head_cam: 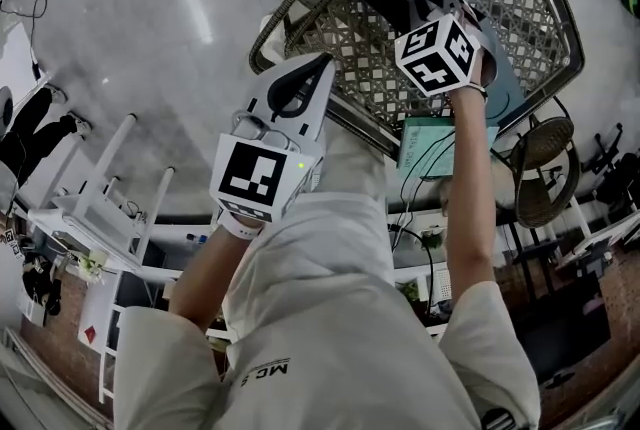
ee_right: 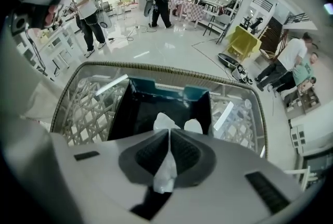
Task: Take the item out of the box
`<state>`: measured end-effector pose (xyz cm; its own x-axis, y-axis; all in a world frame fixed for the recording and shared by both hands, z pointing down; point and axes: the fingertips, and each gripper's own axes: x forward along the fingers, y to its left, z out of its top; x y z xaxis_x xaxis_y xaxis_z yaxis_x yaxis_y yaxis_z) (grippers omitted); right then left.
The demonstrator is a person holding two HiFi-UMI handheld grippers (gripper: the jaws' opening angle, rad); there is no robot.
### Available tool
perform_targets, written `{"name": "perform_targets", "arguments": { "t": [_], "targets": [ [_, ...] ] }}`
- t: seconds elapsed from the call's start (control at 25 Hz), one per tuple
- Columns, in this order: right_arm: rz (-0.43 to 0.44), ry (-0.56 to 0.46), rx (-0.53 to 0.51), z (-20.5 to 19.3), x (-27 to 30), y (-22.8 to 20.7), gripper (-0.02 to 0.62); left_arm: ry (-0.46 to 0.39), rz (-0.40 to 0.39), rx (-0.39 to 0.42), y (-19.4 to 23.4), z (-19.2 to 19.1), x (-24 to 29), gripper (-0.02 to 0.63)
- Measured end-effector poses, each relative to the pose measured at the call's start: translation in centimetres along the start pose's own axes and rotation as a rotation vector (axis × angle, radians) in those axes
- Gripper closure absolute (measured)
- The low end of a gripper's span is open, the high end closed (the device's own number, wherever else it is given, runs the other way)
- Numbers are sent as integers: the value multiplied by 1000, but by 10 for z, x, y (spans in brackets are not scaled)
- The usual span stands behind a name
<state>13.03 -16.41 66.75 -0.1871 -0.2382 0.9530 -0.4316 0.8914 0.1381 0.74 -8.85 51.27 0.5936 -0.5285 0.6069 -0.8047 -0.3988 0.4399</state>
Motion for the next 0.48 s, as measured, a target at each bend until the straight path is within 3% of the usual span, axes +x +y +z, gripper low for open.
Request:
{"name": "perform_targets", "arguments": {
  "t": [0.48],
  "targets": [
    [-24,-41,49,6,-16,0,577,-9,-8,10,-2,-4,-12,581]
  ]
}}
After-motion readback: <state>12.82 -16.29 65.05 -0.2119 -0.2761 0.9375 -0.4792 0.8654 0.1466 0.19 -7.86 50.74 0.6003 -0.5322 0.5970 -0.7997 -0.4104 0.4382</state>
